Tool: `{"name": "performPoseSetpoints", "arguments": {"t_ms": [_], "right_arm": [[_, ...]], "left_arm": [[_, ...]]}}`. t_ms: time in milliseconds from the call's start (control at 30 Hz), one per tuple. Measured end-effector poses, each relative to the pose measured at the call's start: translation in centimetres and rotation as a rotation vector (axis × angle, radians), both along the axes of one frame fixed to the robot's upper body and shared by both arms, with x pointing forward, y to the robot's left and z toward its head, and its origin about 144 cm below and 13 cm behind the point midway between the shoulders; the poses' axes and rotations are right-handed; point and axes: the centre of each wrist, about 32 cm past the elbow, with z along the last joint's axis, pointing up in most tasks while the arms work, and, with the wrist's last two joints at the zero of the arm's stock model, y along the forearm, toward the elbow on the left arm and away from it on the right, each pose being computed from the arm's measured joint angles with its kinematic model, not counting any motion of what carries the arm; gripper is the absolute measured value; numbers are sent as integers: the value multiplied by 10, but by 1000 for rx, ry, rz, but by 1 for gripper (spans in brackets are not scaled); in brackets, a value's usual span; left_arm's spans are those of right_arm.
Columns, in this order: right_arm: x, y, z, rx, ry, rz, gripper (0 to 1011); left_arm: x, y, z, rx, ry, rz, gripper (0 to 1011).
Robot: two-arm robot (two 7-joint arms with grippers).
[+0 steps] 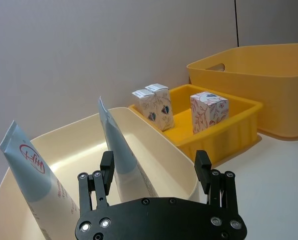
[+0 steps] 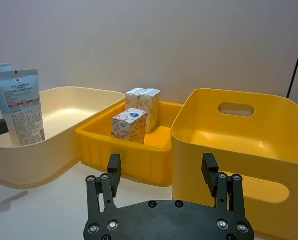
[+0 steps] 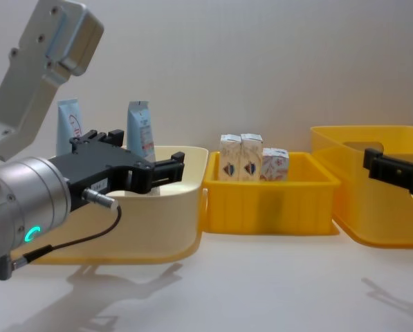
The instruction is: Bimanual collaborative sorting of washing and personal care products
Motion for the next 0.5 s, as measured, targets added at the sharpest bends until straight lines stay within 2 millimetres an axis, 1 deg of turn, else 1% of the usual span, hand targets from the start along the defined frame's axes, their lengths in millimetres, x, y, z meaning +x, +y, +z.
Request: {"name": "performPoseSetpoints", "arguments": {"t_ms": [500], "right_arm": [[0, 0, 0, 0, 0, 0, 1001]], "left_arm": [[0, 0, 0, 0, 0, 0, 1003]]}}
